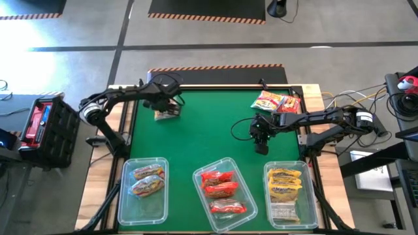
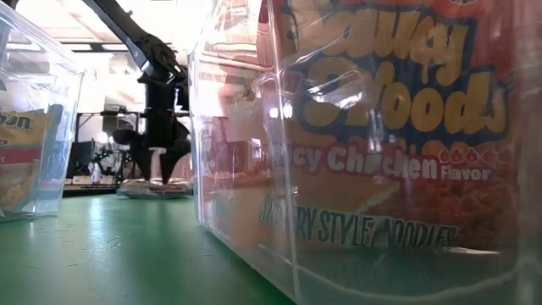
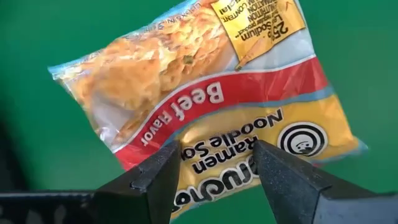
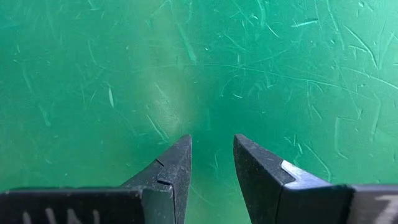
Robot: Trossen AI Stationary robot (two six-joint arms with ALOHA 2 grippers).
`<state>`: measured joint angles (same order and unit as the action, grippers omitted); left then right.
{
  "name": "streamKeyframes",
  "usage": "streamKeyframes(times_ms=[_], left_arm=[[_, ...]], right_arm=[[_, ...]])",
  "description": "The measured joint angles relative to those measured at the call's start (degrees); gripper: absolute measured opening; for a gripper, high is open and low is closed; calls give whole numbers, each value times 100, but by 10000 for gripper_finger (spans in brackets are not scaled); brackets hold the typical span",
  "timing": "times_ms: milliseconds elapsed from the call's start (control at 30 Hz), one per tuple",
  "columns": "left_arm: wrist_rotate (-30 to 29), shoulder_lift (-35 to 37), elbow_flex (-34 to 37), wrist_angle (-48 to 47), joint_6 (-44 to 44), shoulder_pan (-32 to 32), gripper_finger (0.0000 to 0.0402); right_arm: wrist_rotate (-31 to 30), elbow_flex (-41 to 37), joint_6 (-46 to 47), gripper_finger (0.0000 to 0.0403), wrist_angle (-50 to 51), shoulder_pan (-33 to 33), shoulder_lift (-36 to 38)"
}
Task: Sort Maruchan noodles
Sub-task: Put the blue noodle pack into the left transparent bin
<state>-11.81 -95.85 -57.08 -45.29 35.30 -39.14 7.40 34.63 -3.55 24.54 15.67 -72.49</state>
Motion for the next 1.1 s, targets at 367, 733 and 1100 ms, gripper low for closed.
streamKeyframes(times_ms=[367, 733, 1100], left_arm=[[1324, 35, -407, -17, -3373, 1253, 181], [833, 483, -586, -288, -645, 1643, 180], [378, 77, -428, 384, 3156, 1867, 180]], right_arm=[[0, 0, 7, 109, 2, 0, 0], [0, 0, 3, 109, 0, 1, 0], [0, 0, 7, 109, 2, 2, 0]])
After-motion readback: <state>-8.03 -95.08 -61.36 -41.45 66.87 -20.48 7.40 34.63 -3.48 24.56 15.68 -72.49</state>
